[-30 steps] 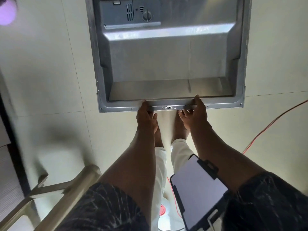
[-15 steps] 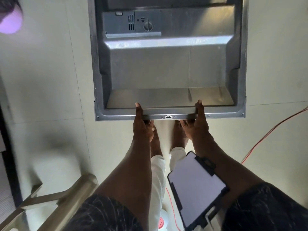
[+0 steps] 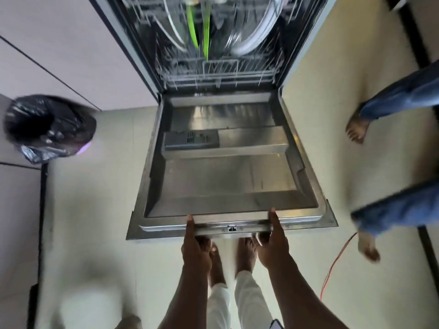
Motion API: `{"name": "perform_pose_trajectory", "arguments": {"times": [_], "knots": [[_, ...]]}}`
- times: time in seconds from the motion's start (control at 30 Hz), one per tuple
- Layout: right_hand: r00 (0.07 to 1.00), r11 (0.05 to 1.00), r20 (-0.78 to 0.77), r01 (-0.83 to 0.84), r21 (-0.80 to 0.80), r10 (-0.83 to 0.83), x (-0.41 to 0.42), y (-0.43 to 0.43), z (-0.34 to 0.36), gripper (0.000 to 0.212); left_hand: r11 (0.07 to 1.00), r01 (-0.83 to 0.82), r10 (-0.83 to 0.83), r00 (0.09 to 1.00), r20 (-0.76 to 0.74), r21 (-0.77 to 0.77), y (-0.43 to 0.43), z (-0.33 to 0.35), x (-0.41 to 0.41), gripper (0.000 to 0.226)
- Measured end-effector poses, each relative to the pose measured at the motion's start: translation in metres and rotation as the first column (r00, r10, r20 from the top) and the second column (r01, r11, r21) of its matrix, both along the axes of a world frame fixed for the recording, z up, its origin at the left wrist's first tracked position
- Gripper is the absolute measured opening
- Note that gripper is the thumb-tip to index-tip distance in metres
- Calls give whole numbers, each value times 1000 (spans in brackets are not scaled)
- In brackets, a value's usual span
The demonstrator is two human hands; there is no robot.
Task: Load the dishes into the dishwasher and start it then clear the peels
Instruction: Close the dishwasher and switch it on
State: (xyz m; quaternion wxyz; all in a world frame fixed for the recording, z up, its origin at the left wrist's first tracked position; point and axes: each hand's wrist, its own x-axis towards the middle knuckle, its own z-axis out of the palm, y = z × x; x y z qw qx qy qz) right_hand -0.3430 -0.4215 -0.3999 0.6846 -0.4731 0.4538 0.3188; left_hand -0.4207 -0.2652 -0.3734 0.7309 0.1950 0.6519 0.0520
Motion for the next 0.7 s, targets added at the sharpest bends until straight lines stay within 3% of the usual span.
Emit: {"name": "perform_pose_trajectory", "arguments": {"times": [0.03, 0.07, 0.13, 0.3, 0.37, 0.57, 0.7], "knots": [[1000, 1000, 1, -10, -14, 10, 4, 1, 16, 111, 1000, -12, 12, 999, -30, 15, 2, 12, 2, 15], [999, 999, 11, 34, -26, -34, 11, 6, 37, 97, 997, -81, 82, 996, -30, 13, 6, 20, 5, 27], [985, 985, -29, 171, -39, -172, 25, 10, 69, 54, 996, -92, 92, 995, -22, 15, 14, 44, 18, 36], [975, 975, -32, 223, 22, -222, 60, 28, 130, 19, 999, 7, -6, 1000, -30, 51, 33, 106, 50, 32], [976, 975, 15, 220, -31, -219, 73, 32, 150, 18, 997, 2, -1, 1000, -16, 77, 40, 125, 62, 31], [984, 989, 107, 141, 34, -144, 119, 48, 205, 3, 972, 97, -104, 994, 21, 216, 61, 190, 105, 28], [981, 996, 172, 79, 45, -86, 145, 63, 230, 25, 968, 56, -60, 998, 9, 245, 74, 216, 131, 32]]}}
